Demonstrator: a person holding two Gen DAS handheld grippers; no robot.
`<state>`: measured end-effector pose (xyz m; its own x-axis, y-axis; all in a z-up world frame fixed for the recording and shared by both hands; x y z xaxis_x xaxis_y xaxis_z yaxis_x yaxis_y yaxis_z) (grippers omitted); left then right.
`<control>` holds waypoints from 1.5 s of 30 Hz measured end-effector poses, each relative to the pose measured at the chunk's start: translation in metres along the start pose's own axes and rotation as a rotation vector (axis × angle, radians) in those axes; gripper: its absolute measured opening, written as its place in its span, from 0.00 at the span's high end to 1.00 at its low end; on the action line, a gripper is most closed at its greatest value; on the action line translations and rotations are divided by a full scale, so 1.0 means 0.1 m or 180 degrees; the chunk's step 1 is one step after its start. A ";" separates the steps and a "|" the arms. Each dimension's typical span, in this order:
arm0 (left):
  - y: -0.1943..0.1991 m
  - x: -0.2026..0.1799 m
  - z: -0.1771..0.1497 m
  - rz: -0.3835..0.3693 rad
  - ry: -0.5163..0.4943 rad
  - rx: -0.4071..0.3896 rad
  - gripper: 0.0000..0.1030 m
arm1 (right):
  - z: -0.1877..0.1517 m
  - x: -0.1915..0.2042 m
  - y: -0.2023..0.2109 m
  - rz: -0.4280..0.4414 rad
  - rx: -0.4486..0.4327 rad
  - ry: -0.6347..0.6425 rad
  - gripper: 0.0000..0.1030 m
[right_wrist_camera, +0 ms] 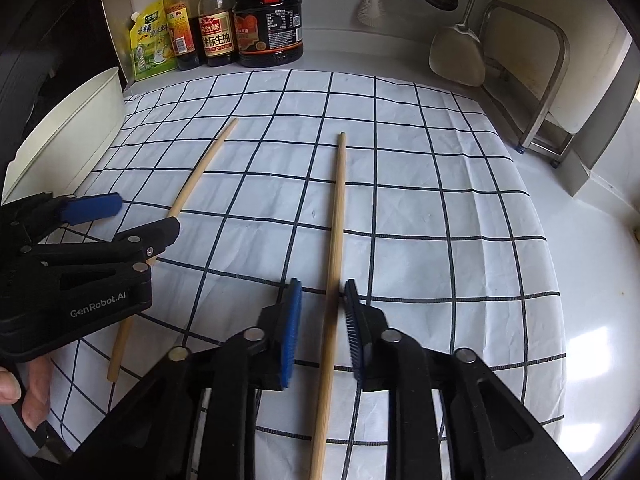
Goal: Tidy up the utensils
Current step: 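Close the right tool on one wooden chopstick while the left tool grasps the other, then carry the right tool's chopstick over the basin while the left tool carries its own there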
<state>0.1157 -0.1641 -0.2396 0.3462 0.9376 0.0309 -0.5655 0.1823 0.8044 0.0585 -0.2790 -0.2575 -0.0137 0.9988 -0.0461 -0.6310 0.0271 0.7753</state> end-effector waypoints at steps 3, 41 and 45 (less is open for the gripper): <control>0.02 -0.12 -0.02 -0.0149 -0.0022 0.0074 0.92 | 0.00 -0.01 0.01 0.0078 0.0010 -0.0129 0.93; 1.23 2.72 0.30 0.0630 0.0795 -0.0338 0.93 | 1.67 2.67 0.40 0.1324 -0.0335 0.0345 0.94; 1.07 3.03 0.28 0.0656 0.0872 -0.0264 0.93 | 1.71 2.98 0.16 0.1356 -0.0198 0.0368 0.94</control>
<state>0.1812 0.1310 -0.1276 0.0113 0.9998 0.0181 -0.6654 -0.0060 0.7465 0.1769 0.0262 -0.1512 -0.3670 0.9092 0.1965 -0.5958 -0.3919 0.7010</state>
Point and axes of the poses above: each gripper's, at about its wrist camera, not at the fingertips, and y roughly against the way its jaws point, x to its left, z to its top, the point moved 10 cm from there along -y, roughly the way its jaws point, and after that the axes turned 7 degrees about -x, right-handed, at the moved point
